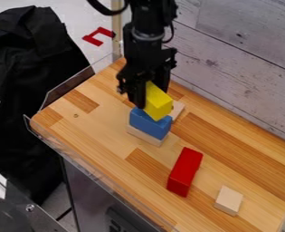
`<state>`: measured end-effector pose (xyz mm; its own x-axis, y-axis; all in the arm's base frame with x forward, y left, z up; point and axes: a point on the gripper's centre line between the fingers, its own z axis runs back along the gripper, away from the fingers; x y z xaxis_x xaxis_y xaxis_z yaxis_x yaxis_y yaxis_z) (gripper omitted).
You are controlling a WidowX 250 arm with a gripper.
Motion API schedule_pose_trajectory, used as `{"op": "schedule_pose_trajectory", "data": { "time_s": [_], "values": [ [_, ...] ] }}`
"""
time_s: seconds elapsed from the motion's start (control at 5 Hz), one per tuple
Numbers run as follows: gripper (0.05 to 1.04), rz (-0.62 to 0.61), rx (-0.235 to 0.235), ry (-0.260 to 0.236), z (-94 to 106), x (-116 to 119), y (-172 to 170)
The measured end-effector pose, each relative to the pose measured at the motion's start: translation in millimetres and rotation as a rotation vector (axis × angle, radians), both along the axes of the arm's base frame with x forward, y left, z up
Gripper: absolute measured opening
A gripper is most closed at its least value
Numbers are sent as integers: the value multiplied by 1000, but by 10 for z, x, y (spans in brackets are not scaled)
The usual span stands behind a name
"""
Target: Put the yellow rectangle on top of the red
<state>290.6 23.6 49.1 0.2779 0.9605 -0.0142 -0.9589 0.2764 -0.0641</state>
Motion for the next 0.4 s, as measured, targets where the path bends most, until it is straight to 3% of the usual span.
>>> {"op": "schedule_pose_trajectory", "data": {
  "time_s": [0.2,0.4],
  "values": [
    [584,-238,52,48,12,-116,-118],
    [584,-491,35,67,-113,-255,-351]
  ]
}}
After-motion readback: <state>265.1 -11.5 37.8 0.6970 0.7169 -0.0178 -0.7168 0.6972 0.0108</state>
